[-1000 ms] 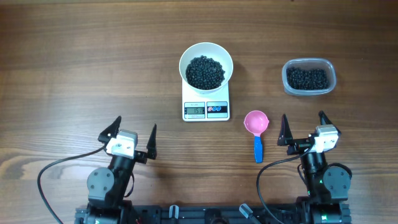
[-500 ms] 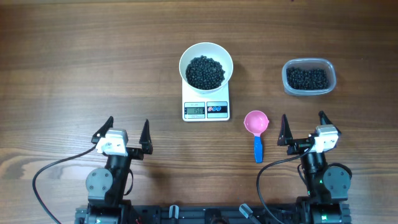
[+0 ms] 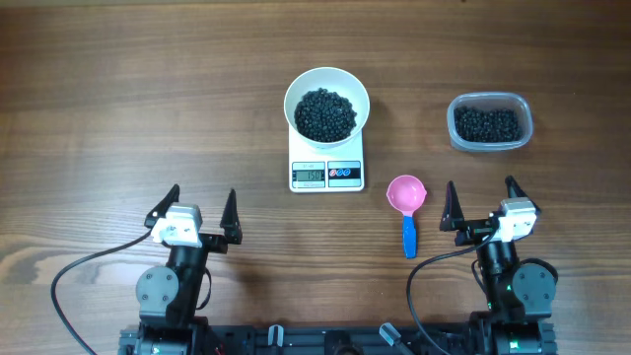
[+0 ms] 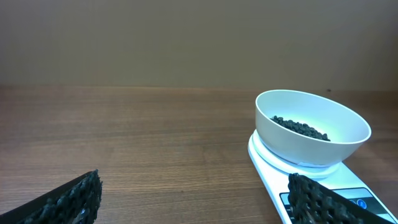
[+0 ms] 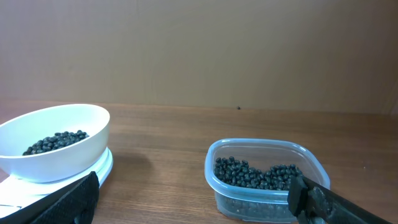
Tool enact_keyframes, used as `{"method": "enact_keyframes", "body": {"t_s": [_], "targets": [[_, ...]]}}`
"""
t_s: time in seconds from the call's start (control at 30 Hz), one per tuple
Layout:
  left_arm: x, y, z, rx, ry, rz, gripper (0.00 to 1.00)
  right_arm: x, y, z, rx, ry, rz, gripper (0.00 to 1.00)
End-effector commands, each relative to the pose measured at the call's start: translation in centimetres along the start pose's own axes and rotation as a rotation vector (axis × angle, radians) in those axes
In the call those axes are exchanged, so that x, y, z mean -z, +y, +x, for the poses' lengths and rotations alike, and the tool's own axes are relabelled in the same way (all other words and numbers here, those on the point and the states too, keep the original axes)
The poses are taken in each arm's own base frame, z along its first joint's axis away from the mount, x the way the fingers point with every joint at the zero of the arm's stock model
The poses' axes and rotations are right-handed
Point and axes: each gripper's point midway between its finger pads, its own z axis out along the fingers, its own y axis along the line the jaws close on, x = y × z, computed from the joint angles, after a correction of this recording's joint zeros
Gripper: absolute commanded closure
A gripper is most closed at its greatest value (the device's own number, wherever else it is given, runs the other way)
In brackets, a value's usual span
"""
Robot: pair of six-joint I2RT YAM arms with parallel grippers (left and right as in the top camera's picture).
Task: Scoop item into bowl and weigh 150g on scale
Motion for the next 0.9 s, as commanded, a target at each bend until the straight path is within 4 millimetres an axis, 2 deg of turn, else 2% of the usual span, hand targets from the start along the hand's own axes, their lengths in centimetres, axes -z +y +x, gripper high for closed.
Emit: {"method": "enact_keyframes", "body": {"t_s": [0.0, 0.87], "targets": [[-0.01, 0.46, 0.25, 0.031, -0.002, -0.023, 0.0, 0.04, 0.13, -0.12, 0.017, -0.008, -0.006, 0.0], [-0.01, 0.36, 0.24, 0.04, -0.002, -0.018, 0.0, 0.04, 0.13, -0.12, 0.018, -0.008, -0.006, 0.0]]}}
